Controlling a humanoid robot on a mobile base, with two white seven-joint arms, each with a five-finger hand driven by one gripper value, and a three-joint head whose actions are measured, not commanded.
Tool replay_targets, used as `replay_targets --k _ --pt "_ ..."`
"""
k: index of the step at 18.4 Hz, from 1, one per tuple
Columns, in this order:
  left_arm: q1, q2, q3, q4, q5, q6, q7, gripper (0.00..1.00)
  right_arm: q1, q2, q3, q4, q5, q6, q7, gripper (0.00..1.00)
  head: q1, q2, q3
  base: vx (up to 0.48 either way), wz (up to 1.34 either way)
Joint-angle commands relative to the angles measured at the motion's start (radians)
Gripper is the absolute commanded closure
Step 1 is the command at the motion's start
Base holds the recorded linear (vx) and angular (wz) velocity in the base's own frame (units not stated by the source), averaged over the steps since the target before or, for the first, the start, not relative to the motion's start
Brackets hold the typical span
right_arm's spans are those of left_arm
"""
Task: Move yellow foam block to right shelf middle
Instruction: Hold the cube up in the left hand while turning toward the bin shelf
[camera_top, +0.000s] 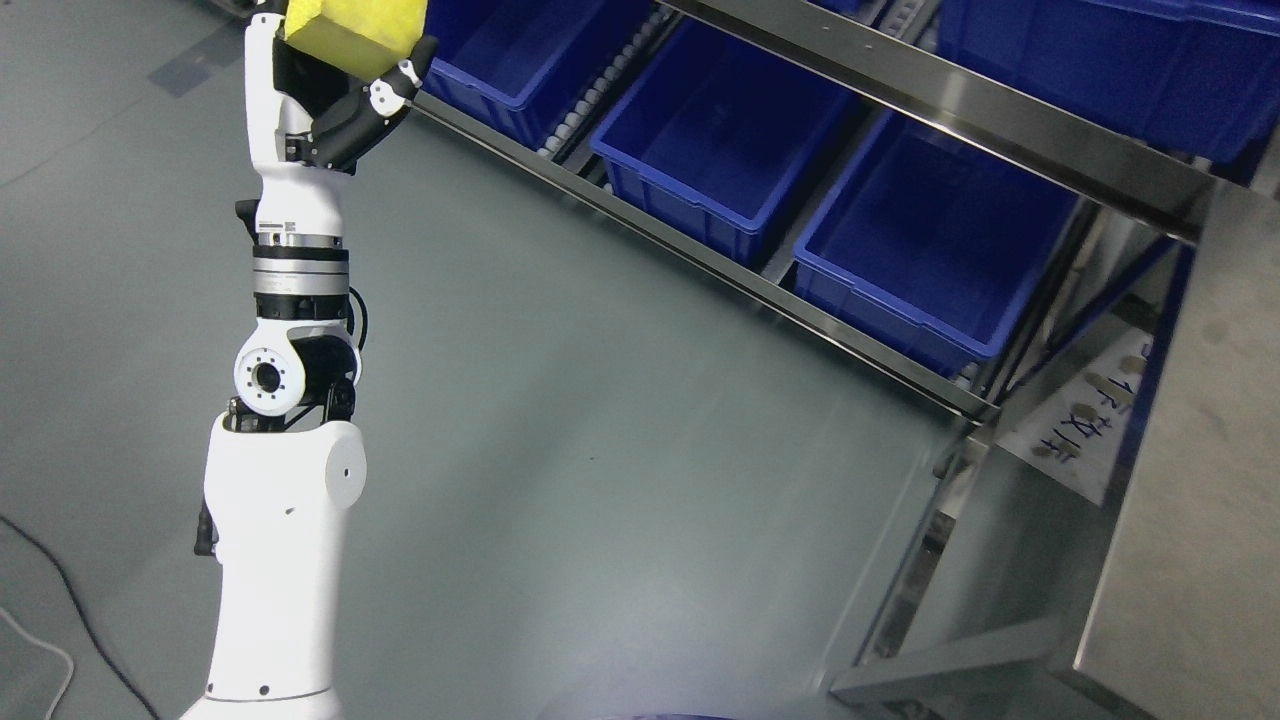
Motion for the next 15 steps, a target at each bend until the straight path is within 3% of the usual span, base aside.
replay_targets --k 1,15 --pt "0.013 0.014 0.128 -0.067 0.001 0.011 -0.002 0.77 0.025 -0.017 -0.012 -0.017 0.003 0.001 0.001 0.00 0.0000 0.000 0.000 0.104 0.60" --pt "-0.009 0.014 0.128 -0.107 0.001 0.048 -0.008 0.77 0.025 -0.017 -0.012 -0.017 0.003 0.001 0.001 0.00 0.0000 0.000 0.000 0.136 0.47"
